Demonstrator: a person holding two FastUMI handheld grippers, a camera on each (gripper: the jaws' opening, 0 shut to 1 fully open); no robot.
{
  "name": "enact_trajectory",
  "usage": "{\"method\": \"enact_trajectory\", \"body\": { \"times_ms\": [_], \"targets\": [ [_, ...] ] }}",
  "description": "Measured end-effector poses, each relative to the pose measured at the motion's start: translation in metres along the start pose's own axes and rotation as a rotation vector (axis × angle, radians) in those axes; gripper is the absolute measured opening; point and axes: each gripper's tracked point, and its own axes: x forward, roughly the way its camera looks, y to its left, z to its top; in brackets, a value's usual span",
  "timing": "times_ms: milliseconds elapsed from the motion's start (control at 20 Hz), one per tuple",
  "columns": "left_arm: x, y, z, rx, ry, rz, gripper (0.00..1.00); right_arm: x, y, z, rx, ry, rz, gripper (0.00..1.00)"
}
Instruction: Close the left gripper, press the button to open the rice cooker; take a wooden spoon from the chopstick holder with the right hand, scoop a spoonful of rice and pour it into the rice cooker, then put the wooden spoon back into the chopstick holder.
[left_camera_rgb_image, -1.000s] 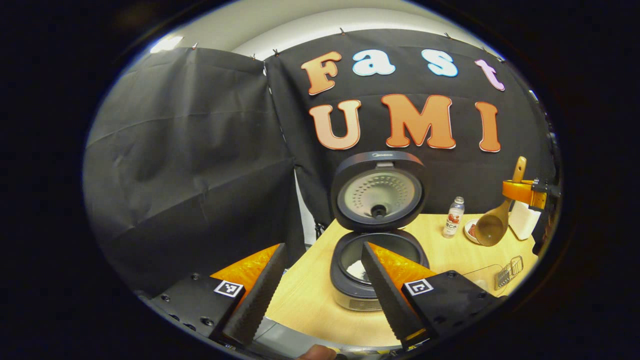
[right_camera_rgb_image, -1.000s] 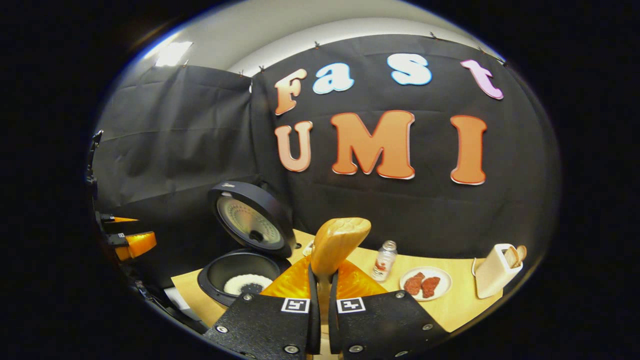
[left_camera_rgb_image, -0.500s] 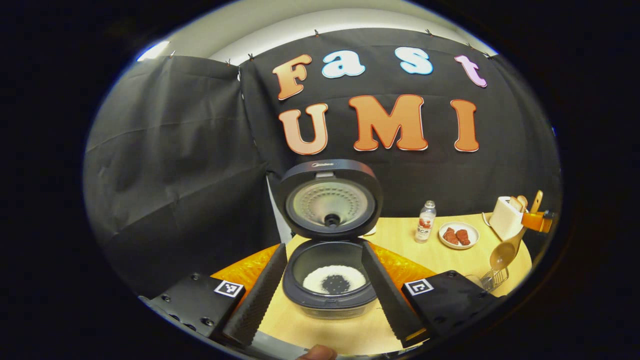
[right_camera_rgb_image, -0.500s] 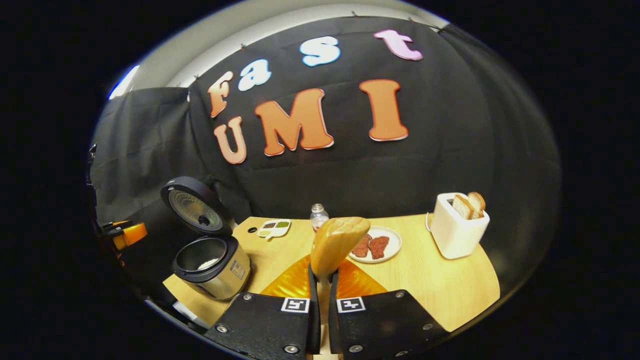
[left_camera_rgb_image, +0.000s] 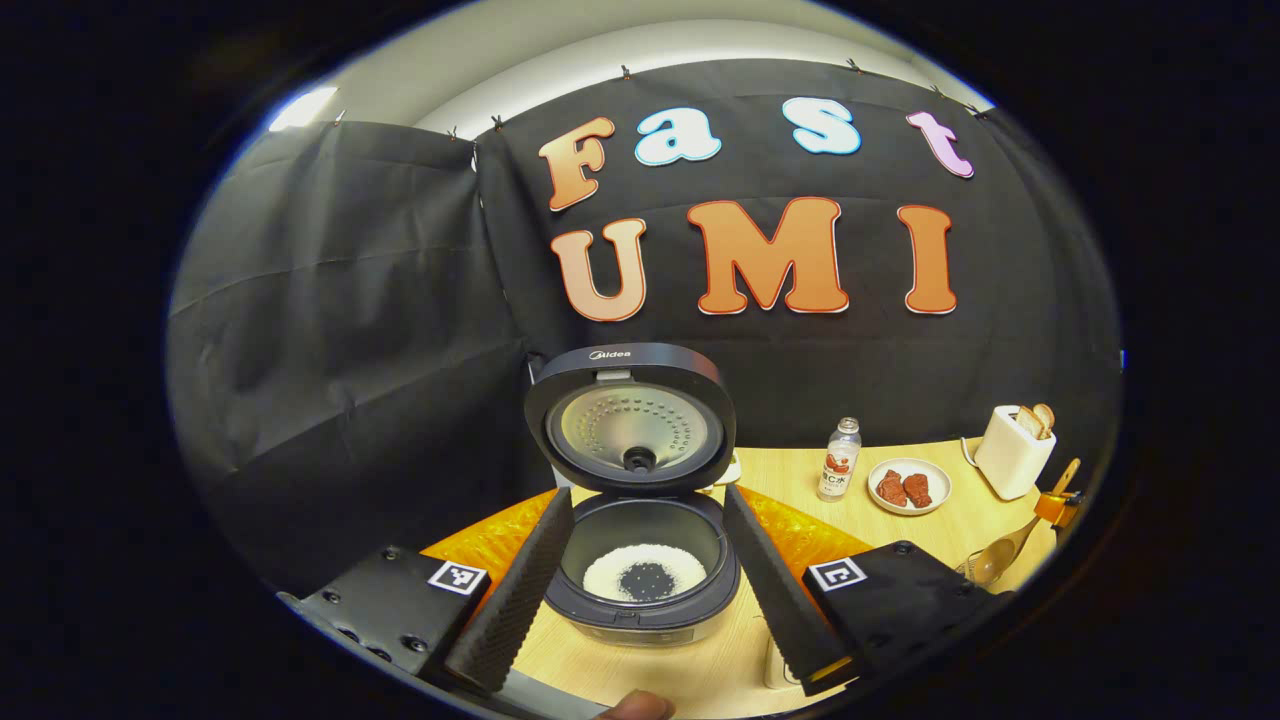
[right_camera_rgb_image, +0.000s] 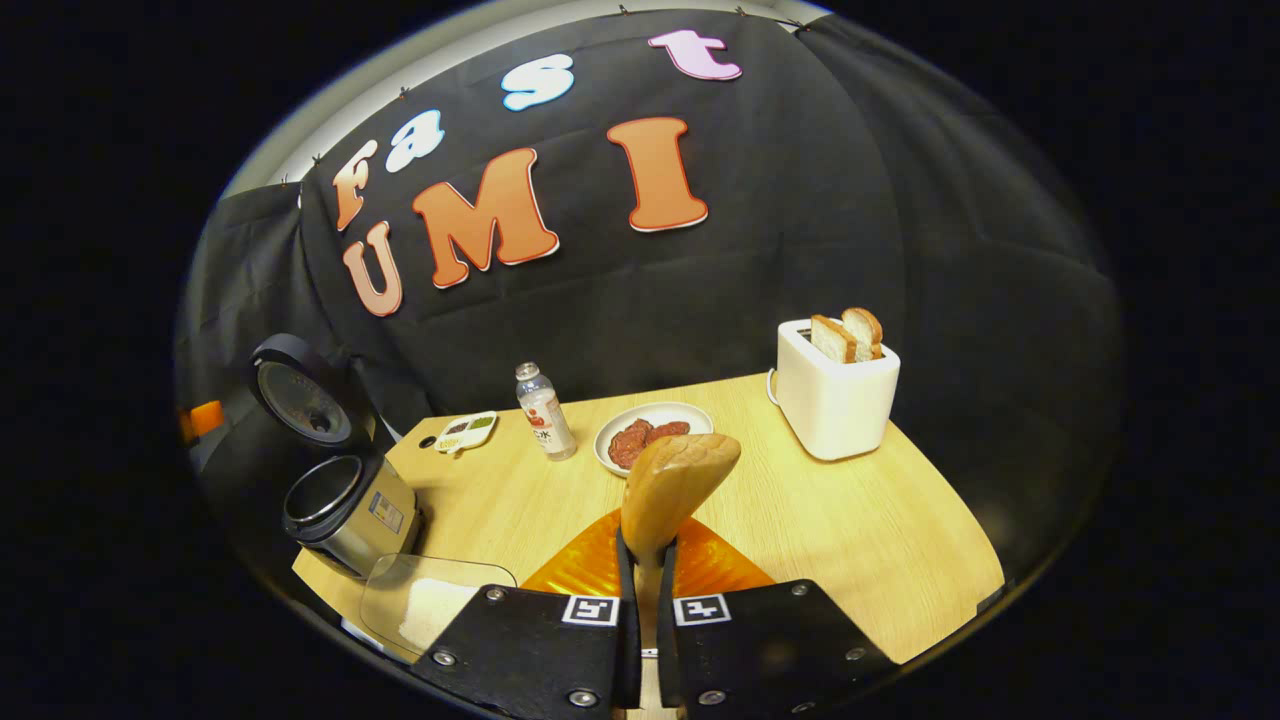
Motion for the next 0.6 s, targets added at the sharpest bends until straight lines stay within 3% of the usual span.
{"method": "enact_trajectory", "body": {
  "times_ms": [450, 600],
  "targets": [
    [0.016, 0.058, 0.022, -0.022, -0.018, 0.064, 0.96, 0.019, -0.011, -0.047, 0.148, 0.085, -0.061, 0.1],
    [0.037, 0.063, 0.034, -0.03, -0.04, 0.061, 1.0, 0.017, -0.013, -0.057, 0.216, 0.11, -0.08, 0.14]
  ]
}}
